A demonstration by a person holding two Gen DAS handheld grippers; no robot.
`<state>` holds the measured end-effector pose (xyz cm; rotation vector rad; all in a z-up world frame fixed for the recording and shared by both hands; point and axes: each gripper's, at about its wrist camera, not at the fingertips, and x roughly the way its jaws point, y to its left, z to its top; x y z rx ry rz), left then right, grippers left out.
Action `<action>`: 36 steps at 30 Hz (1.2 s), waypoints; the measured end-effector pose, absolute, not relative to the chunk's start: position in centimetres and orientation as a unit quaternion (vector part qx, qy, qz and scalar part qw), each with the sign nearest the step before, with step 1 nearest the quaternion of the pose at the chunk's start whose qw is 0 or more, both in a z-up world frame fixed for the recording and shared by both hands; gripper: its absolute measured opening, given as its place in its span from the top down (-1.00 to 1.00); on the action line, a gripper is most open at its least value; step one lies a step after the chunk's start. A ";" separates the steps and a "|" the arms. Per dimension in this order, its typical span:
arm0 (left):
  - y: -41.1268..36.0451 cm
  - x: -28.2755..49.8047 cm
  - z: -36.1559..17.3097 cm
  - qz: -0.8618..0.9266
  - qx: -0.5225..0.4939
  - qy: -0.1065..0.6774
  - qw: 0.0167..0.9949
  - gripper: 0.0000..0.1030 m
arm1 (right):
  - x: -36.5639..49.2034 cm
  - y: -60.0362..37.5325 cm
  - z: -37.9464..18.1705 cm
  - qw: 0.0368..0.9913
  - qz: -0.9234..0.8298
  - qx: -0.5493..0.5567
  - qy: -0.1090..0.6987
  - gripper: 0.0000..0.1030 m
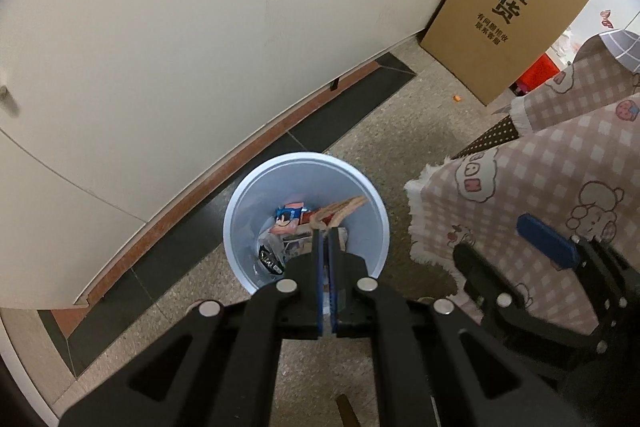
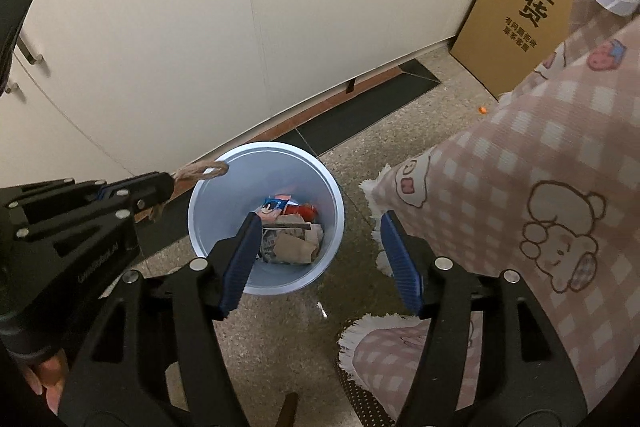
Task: Collect trash
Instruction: 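Open both tools over the wastebasket to drop the tan bag and string, then move both tools back over the table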
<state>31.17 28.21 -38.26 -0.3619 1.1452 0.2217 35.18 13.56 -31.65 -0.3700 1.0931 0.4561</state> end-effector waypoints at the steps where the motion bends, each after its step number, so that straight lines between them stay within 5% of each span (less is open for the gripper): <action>1: 28.0 31.3 -38.0 0.103 -0.168 0.536 0.821 0.95 | 35.1 13.4 -31.6 0.814 0.213 -0.171 0.512 -0.19; 4: 27.9 31.6 -37.0 0.105 -0.169 0.525 0.828 0.89 | 35.2 12.9 -31.5 0.817 0.212 -0.164 0.511 -0.20; 5: 27.8 31.6 -36.8 0.107 -0.170 0.523 0.828 0.64 | 35.1 12.8 -31.4 0.817 0.213 -0.163 0.511 -0.20; 6: 27.7 31.7 -36.6 0.109 -0.172 0.523 0.828 0.08 | 35.1 12.8 -31.2 0.816 0.214 -0.160 0.512 -0.20; 8: 27.6 31.5 -36.1 0.113 -0.173 0.517 0.830 -0.27 | 34.9 12.6 -31.0 0.817 0.214 -0.159 0.511 -0.21; 21: 28.1 28.2 -31.4 0.135 -0.178 0.489 0.843 -0.32 | 33.1 11.8 -26.4 0.827 0.238 -0.128 0.493 -0.21; 36: 27.1 18.9 -14.4 0.200 -0.238 0.304 0.900 -0.39 | 28.2 6.9 -7.9 0.883 0.312 -0.033 0.350 -0.32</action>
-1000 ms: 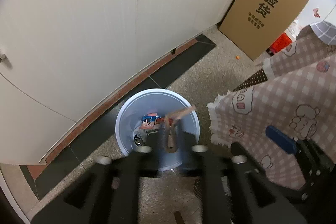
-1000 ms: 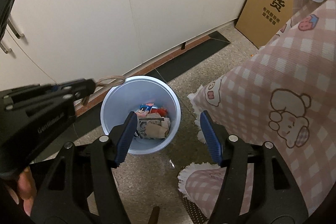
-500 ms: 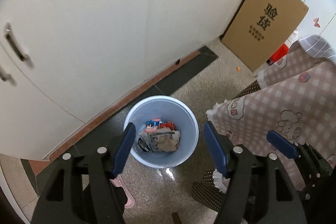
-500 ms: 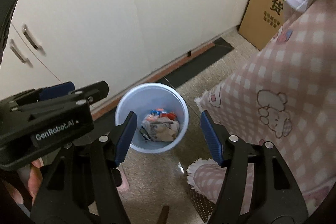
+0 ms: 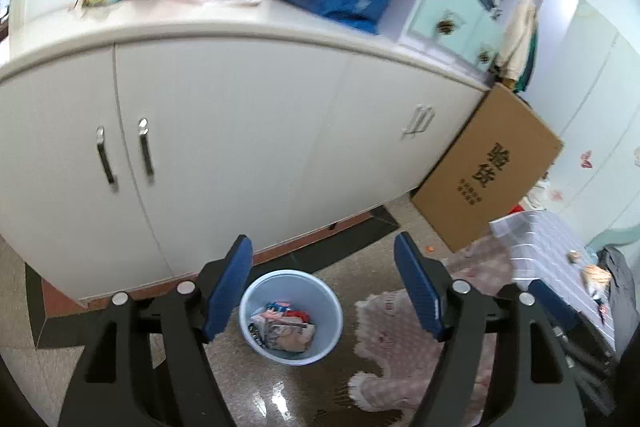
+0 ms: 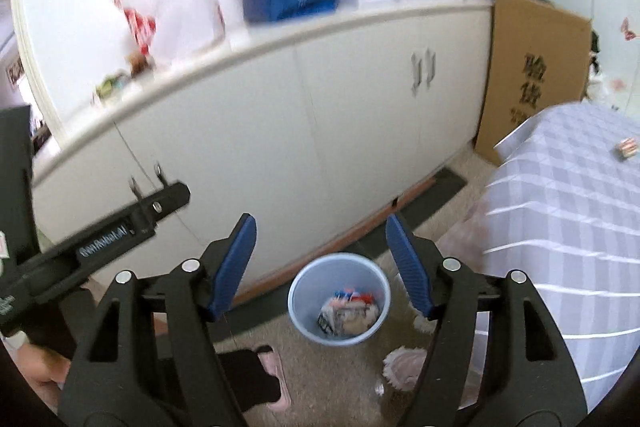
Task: Collect trash
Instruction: 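Move both tools back over the table, then grasp the red sauce packet with the right tool while the left tool grasps the orange-white bag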
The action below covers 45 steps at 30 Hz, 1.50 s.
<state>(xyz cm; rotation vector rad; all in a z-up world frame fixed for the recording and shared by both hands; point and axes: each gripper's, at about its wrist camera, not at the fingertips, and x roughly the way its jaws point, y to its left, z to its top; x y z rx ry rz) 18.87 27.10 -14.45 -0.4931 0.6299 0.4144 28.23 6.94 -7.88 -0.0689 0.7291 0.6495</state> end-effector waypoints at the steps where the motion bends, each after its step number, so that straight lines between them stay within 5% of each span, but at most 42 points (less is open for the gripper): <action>1: 25.9 19.1 -13.6 0.190 -0.233 0.299 0.906 -0.39 | 28.2 5.8 -6.9 0.887 0.309 -0.027 0.341 -0.33; 11: 9.7 25.7 -8.7 0.036 -0.108 0.318 0.941 -0.47 | 30.8 -10.6 -2.8 0.934 0.189 -0.007 0.303 -0.43; 23: -7.3 35.8 -11.5 -0.082 0.040 0.379 0.921 -0.50 | 38.0 -33.4 -6.3 0.928 -0.032 0.004 0.372 -0.62; 39: -16.8 45.3 -14.0 -0.161 0.059 0.382 0.908 -0.52 | 46.1 -36.7 -10.2 0.900 -0.042 -0.014 0.434 -0.61; 45: -20.3 47.6 -15.3 -0.169 0.109 0.373 0.906 -0.52 | 46.2 -36.6 -10.4 0.896 -0.037 -0.010 0.442 -0.09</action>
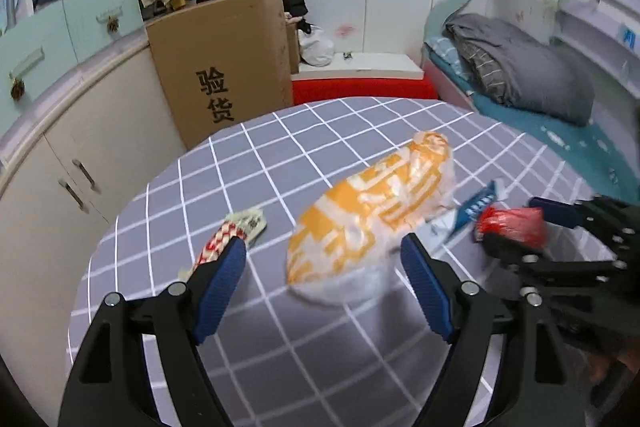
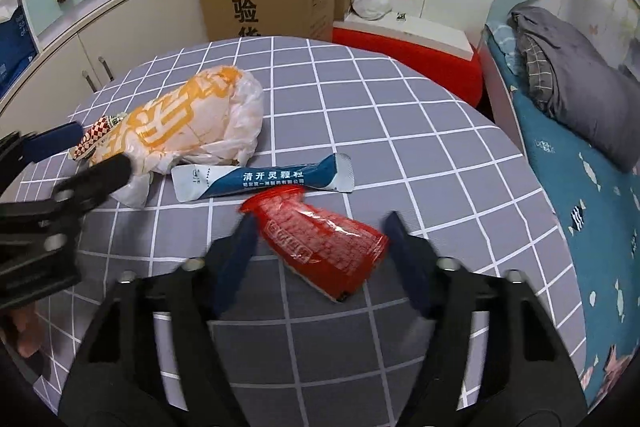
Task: Collect trash
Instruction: 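Grasp the red sauce packet with the right tool while the left tool grasps the orange-white bag, then carry the red packet in the right tool and orange-white bag in the left tool to the wastebasket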
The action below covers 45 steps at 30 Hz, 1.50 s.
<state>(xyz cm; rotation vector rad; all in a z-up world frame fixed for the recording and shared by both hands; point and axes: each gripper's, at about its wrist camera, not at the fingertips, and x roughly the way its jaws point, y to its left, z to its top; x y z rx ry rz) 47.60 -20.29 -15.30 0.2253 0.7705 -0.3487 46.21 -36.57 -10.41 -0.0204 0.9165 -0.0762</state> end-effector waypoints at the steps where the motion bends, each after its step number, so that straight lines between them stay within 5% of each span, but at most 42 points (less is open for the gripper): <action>1: -20.6 47.8 -15.5 -0.171 0.111 0.374 0.905 -0.52 | 46.1 -36.6 -10.4 0.897 -0.042 -0.011 0.440 -0.04; 4: -21.1 48.4 -15.9 -0.186 0.107 0.389 0.896 -0.32 | 46.0 -37.0 -10.4 0.897 -0.043 -0.003 0.439 0.00; 6: -21.1 48.5 -15.9 -0.195 0.101 0.394 0.892 0.13 | 45.9 -37.2 -10.3 0.899 -0.046 -0.002 0.435 0.15; 12: -20.1 48.6 -16.1 -0.199 0.073 0.410 0.887 0.68 | 45.7 -36.7 -9.9 0.905 -0.048 -0.016 0.422 0.16; 27: -10.1 38.9 -9.2 -0.189 -0.056 0.320 0.927 0.75 | 40.9 -33.2 -5.4 0.935 0.014 0.033 0.353 0.28; 45: 14.9 25.6 -11.7 -0.001 -0.139 0.306 0.942 0.75 | 32.3 -6.2 -2.6 0.906 0.261 0.001 0.333 0.28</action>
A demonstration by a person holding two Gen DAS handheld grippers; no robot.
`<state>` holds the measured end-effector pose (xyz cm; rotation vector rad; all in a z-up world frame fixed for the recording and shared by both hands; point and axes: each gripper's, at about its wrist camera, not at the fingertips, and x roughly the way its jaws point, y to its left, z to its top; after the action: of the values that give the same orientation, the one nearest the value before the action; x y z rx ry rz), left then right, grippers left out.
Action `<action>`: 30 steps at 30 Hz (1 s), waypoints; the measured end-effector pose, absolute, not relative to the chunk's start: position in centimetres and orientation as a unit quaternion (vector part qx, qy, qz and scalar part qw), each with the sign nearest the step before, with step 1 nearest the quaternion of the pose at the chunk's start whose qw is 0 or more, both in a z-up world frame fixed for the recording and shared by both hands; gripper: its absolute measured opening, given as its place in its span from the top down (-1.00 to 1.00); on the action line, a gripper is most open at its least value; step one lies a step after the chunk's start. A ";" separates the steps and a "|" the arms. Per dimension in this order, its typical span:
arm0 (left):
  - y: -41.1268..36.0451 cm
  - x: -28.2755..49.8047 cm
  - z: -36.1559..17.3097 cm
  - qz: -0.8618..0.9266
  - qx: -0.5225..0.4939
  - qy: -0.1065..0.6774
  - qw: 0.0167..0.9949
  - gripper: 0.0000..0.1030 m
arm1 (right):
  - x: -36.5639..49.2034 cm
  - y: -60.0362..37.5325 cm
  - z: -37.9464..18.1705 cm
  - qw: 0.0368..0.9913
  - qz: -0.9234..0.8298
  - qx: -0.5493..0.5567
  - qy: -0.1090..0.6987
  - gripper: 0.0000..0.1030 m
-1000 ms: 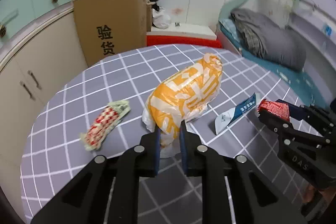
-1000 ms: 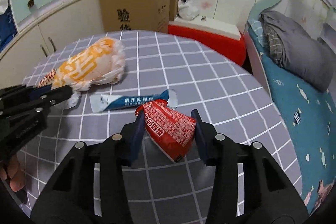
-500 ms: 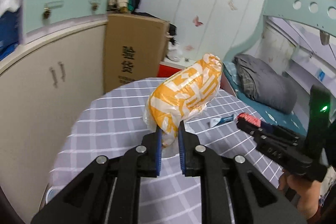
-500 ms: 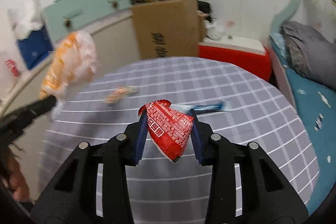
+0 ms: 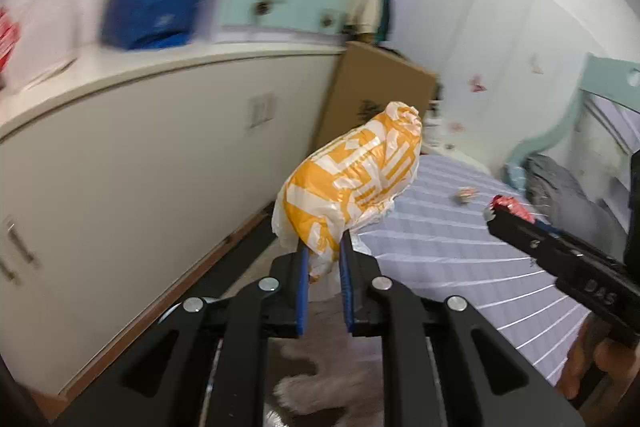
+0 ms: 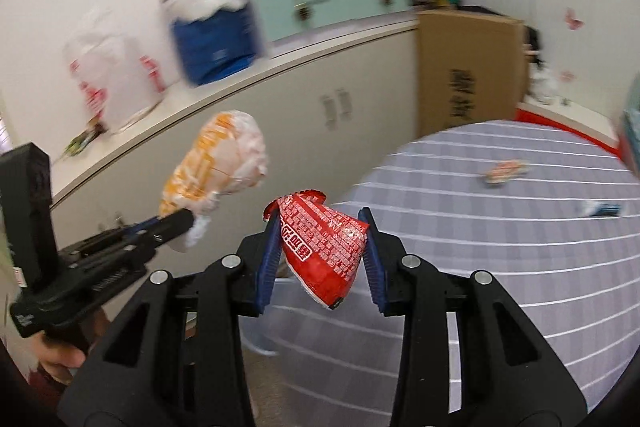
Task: Collect trash
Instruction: 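Carry the red packet in the right tool and orange-white bag in the left tool to the wastebasket, then open both tools over the wastebasket to drop the bag and red packet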
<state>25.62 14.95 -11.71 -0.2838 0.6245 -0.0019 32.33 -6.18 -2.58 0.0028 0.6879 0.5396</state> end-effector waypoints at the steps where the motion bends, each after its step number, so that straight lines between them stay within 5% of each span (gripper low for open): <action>1: 16.9 24.9 -12.7 0.018 -0.149 0.312 0.938 0.75 | 32.1 -4.6 -3.1 0.900 0.273 -0.001 0.339 0.28; 13: 27.4 23.5 -25.2 0.108 -0.218 0.418 0.875 0.75 | 31.2 10.0 -15.4 0.840 0.325 -0.060 0.430 0.28; 25: 28.8 29.3 -37.3 0.101 -0.262 0.533 0.798 0.65 | 33.8 11.1 -26.1 0.822 0.265 -0.075 0.499 0.28; 28: 28.8 29.4 -38.7 0.104 -0.269 0.545 0.787 0.34 | 34.5 11.3 -27.3 0.820 0.259 -0.074 0.506 0.27; 30: 28.8 29.4 -39.0 0.112 -0.275 0.546 0.783 -0.13 | 34.9 11.1 -27.9 0.817 0.257 -0.072 0.511 0.27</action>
<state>29.44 28.78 -39.05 -0.5929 1.1787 0.2421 34.86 11.06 -27.86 -0.1539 1.0885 0.5476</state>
